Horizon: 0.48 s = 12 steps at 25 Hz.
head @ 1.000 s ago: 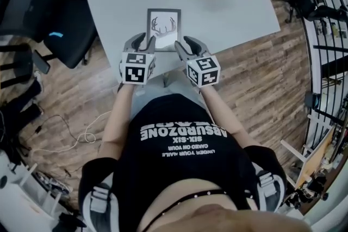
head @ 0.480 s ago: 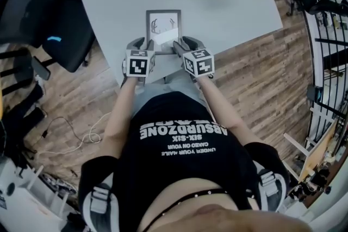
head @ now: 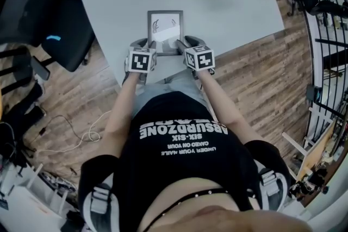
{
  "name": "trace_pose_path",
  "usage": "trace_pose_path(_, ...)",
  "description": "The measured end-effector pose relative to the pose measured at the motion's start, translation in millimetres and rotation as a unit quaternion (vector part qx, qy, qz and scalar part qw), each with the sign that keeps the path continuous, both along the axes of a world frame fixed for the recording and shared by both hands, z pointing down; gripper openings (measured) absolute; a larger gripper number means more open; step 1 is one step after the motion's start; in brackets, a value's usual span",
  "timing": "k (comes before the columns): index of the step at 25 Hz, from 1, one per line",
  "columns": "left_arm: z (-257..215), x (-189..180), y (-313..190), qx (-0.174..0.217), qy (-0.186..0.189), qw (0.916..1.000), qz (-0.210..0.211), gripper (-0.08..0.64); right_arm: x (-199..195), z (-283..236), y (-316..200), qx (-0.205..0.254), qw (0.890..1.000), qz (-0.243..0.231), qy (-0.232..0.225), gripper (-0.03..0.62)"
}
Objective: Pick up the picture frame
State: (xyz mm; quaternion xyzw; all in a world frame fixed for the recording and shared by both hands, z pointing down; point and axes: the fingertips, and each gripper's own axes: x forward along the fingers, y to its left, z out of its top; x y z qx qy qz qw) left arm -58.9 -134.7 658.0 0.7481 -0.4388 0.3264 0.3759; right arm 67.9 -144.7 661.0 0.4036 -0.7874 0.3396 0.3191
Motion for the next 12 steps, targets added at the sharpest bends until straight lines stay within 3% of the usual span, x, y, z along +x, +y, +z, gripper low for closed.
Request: trace_pose_path(12, 17.7, -2.2, 6.8, -0.017, 0.001, 0.9999, -0.001, 0.109, 2.3, 6.1, 6.3, -0.006, 1.0, 0.002, -0.004, 0.146)
